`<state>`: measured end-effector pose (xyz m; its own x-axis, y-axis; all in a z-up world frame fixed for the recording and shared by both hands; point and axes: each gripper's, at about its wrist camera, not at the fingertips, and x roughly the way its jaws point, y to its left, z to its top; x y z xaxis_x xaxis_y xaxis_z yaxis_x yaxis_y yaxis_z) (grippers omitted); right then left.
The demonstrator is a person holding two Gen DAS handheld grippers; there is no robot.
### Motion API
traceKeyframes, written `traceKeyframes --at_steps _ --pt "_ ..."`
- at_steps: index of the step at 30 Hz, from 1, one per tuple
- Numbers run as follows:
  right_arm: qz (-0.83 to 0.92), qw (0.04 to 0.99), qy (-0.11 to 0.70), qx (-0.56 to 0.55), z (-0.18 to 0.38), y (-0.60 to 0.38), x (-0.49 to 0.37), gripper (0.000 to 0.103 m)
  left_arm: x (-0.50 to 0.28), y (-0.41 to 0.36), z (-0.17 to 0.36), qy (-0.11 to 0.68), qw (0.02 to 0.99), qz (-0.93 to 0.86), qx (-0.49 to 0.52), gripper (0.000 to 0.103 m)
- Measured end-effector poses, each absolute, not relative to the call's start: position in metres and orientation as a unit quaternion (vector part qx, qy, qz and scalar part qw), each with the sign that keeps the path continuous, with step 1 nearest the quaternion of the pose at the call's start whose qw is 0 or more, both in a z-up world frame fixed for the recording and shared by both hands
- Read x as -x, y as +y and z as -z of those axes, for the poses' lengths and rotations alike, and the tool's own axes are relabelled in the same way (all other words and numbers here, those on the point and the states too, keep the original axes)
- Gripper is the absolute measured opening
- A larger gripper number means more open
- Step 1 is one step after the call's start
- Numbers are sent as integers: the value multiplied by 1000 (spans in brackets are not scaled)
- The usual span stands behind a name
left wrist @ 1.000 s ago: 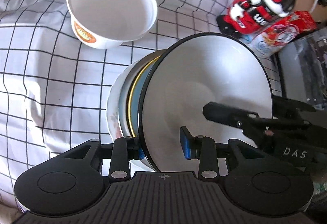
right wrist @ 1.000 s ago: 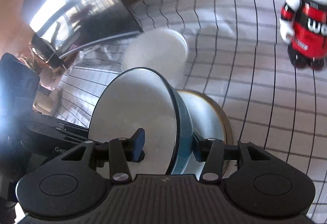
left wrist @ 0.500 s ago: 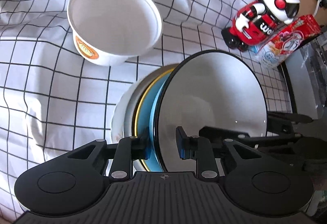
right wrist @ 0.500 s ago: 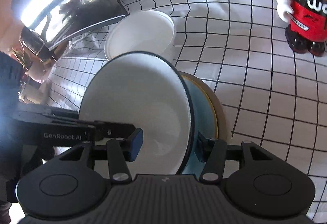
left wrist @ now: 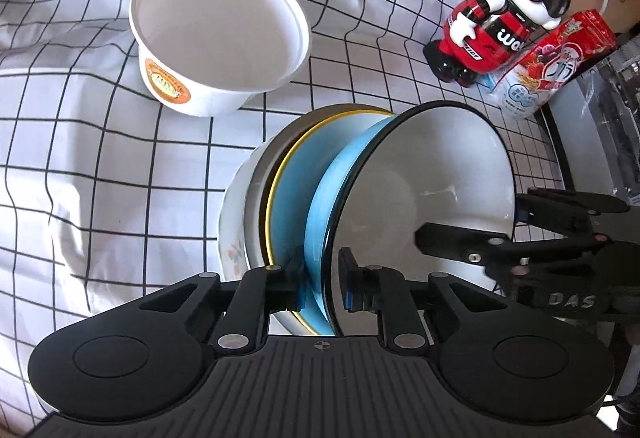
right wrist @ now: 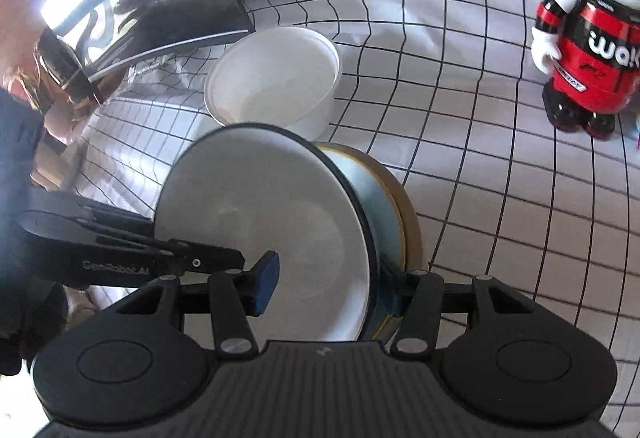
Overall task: Organize plates and bowls
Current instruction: 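Lower the blue bowl with both grippers into the yellow-rimmed bowl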
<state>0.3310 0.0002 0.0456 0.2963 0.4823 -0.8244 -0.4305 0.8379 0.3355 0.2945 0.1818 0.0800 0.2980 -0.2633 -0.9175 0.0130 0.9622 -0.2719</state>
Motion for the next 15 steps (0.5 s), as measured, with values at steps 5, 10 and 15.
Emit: traceKeyframes --at_steps 5,10,15 --pt "-285 800 526 -46 -47 -8 -332 52 -296 185 -80 588 796 82 119 17" --pt "-282 809 516 -21 -51 -4 -322 52 -296 184 -80 588 796 79 118 17" --pt "-281 808 516 -36 -54 -11 -324 52 -296 182 -80 589 797 78 113 17"
